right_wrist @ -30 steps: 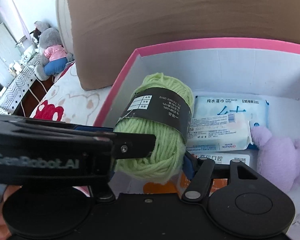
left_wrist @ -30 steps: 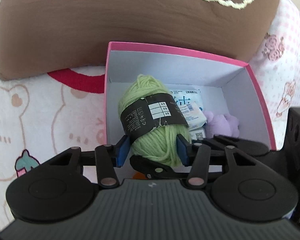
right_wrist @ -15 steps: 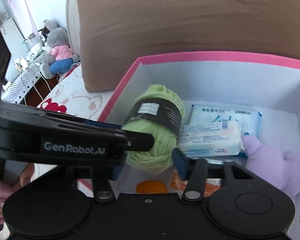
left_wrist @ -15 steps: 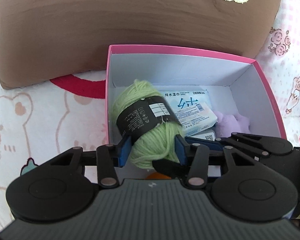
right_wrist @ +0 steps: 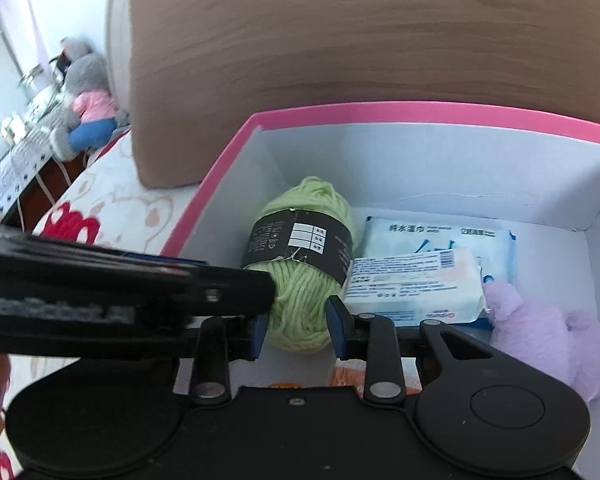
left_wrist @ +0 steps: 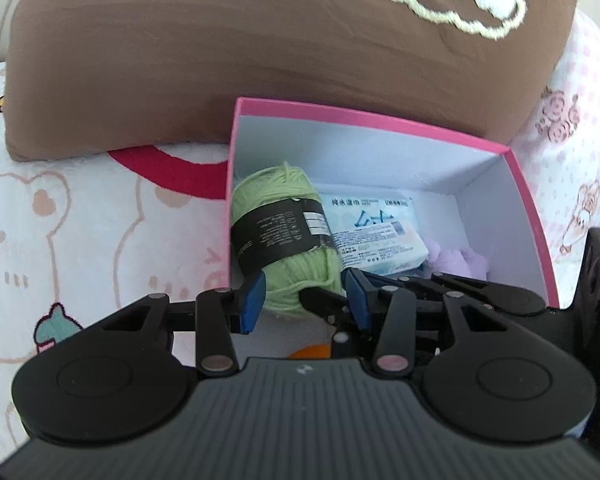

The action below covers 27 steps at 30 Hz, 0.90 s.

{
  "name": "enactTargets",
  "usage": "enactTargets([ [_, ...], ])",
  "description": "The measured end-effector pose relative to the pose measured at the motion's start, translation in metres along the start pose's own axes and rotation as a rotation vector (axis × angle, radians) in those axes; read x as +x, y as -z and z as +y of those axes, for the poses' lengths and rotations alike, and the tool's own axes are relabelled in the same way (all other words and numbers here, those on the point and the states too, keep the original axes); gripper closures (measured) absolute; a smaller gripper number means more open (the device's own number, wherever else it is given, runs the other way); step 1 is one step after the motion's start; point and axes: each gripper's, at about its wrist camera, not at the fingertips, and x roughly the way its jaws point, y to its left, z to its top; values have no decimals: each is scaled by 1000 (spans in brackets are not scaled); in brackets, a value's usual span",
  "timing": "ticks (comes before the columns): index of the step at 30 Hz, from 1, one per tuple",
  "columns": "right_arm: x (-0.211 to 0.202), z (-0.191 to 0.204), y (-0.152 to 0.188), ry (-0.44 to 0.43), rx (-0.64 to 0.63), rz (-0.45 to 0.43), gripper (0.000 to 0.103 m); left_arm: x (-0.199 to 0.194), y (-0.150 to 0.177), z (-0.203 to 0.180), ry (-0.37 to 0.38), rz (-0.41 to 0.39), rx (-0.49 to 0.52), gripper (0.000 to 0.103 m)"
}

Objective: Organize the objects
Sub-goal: 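Lower the yarn ball into the pink box beside the wipes pack, then open the left gripper to release the yarn ball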

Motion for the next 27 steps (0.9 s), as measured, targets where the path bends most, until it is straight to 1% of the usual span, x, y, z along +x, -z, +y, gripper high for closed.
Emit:
enactTargets([
  [3,0,4,2,78,-78,-40,67,-5,-1,2,-25,8,-10,60],
  [4,-2,1,2,73,-65,-39,67,-6,-1,3,-20,13,-18,60],
  [6,-7,-5,2,33,-2,-32,67,-8,1,4,-7,13,-29,60],
  [8,-13,-7,5,5,15,-35,67,-10,4,4,-18,15,-32,60],
  [10,-23,-7,10,5,6,-44,66,-13,8,4,-14,15,-43,60],
  [14,-44,-7,18,-3,-17,-57,66,-24,17,-1,-28,-3,-3,60],
  [18,-60,-1,22,18,-56,-64,63,-37,27,-4,-36,-16,9,60],
  [20,-68,2,23,30,-76,-65,62,-44,31,-4,-26,-17,5,59],
  [24,-90,8,23,38,-106,-59,60,-63,36,1,19,-18,-26,59],
  [27,-107,14,21,45,-132,-78,58,-78,38,-1,13,-34,-32,59],
])
